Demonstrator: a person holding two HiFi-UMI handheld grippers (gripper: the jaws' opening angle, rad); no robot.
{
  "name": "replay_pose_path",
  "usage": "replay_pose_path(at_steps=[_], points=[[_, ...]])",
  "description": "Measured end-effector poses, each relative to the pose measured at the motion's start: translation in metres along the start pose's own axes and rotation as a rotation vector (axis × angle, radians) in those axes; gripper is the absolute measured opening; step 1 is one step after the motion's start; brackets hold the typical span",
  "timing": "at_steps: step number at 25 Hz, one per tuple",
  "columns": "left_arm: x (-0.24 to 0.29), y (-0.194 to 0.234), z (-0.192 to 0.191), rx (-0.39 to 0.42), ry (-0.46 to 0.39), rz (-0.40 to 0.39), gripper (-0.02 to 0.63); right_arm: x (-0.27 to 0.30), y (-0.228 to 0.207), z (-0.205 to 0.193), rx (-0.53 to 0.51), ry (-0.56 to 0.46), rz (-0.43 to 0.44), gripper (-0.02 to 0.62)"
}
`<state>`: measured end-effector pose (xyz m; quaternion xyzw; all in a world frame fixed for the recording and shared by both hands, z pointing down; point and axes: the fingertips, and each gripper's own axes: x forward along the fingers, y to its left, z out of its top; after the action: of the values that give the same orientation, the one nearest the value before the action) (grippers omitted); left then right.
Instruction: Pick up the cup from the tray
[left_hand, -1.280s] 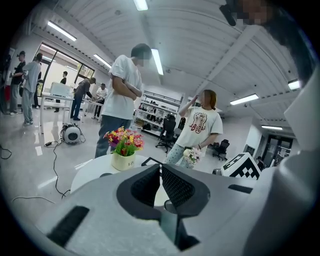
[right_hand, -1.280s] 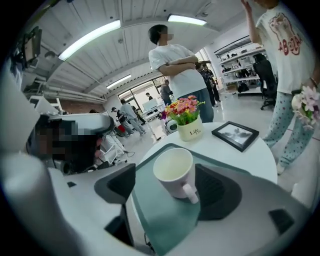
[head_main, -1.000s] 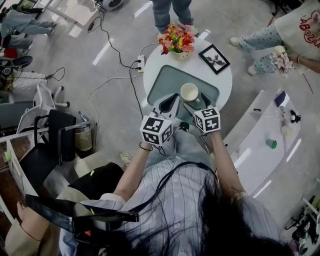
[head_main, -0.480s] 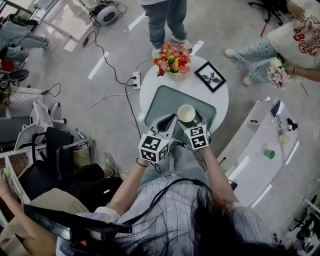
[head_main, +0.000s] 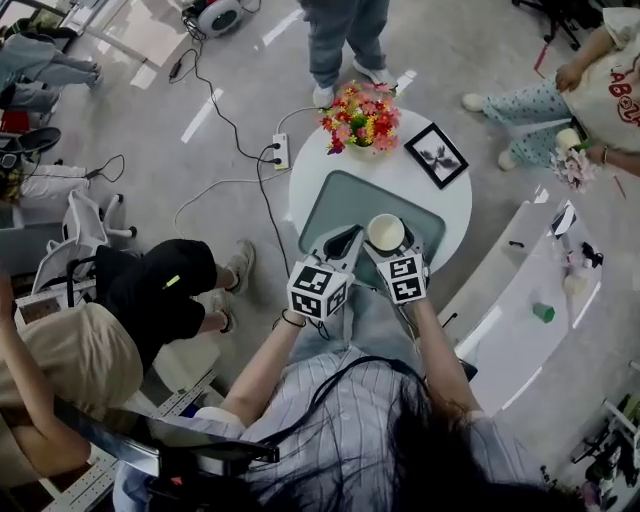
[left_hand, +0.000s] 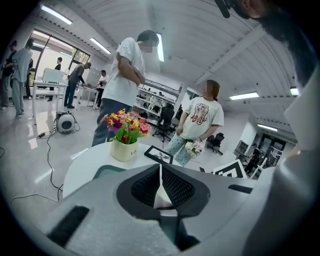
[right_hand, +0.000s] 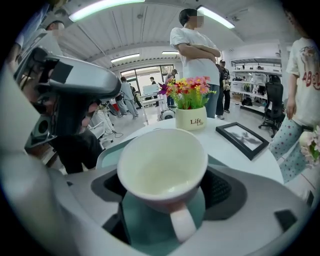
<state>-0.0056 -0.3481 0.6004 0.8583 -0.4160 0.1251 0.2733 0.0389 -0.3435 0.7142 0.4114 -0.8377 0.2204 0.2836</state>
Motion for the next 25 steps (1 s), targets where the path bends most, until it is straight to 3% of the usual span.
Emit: replay_pose_path(at_steps=[4, 9, 15, 21, 25], points=[[0.001, 0.006, -0.005, -0.006, 0.023, 0.002, 0.023, 0.004, 0.002, -0.003, -0.031, 0.040, -0.003, 0.413], [0.003, 0.012, -0.003, -0.015, 0.029, 0.003, 0.023, 0.007, -0.001, 0.006, -0.025, -0.001, -0.042, 0.411], [0.004, 0.021, -0.002, -0.011, 0.030, 0.014, 0.023, 0.009, -0.004, 0.006, -0.025, 0.023, -0.059, 0.411], [-0.002, 0.024, -0.005, -0.014, 0.034, 0.023, 0.023, -0.005, -0.014, 0.005, 0.121, -0.020, -0.138, 0.411], [0.001, 0.018, -0.005, -0.010, 0.030, 0.013, 0.023, -0.021, -0.017, 0.016, 0.164, -0.046, -0.134, 0.411]])
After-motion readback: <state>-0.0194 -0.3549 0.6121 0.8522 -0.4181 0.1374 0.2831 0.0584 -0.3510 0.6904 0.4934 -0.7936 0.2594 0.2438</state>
